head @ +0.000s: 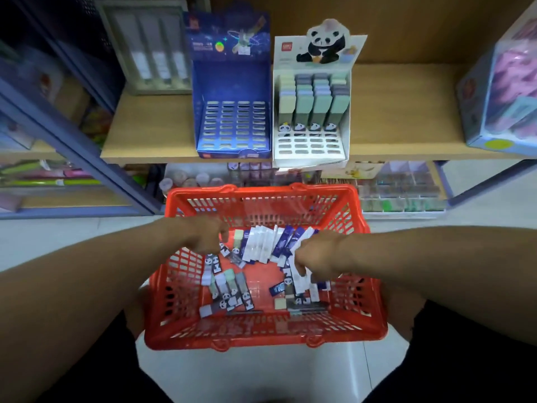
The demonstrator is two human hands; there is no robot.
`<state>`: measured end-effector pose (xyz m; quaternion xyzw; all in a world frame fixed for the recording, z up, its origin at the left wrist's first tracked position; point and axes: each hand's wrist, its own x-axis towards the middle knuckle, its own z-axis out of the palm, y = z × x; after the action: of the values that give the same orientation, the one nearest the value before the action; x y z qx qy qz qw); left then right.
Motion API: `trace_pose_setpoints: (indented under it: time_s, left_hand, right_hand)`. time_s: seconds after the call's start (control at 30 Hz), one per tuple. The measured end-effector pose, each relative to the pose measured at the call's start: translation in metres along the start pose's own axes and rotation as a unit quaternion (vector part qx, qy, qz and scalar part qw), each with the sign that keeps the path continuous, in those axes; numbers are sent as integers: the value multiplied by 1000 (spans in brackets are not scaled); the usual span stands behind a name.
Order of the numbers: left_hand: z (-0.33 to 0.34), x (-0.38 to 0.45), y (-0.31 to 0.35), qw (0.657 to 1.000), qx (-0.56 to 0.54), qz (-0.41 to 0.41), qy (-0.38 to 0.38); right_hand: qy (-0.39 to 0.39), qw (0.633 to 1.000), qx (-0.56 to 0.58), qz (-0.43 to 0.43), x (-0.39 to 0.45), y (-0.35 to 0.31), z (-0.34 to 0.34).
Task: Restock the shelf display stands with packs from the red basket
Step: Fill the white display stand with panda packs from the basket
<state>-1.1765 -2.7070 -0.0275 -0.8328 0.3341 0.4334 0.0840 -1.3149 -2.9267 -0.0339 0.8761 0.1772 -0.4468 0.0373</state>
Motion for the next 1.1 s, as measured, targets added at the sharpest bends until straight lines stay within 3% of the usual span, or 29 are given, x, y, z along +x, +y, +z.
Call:
trace_pose_setpoints:
  time_s: [0.13,0.23,0.33,0.47,0.53,0.63,0.77,1.1]
  left_hand:
    - [37,23,-13,998,-18,-48,38]
    - [77,45,-2,994,-46,-79,52]
    - [123,63,11,988,-111,-108,28]
    - [168,81,10,986,-131,-105,20]
    - [177,88,2,982,-144,-114,38]
    - [178,98,-9,976,-154,-139,66]
    - [174,116,-16,975,-164,-143,56]
    - [183,133,-10,986,-80,-134,54]
  right_hand:
    - [13,999,-40,-10,41,-16,23]
    - [65,994,77,36,79,-24,35]
    - [82,964,241,77,114,-42,53]
    - [118,930,337,85,148,-73,78]
    - [138,931,329,80,165,-82,85]
    - [107,937,325,75,181,-88,85]
    - [125,950,283,46,193,-95,89]
    - [129,950,269,89,217,-94,96]
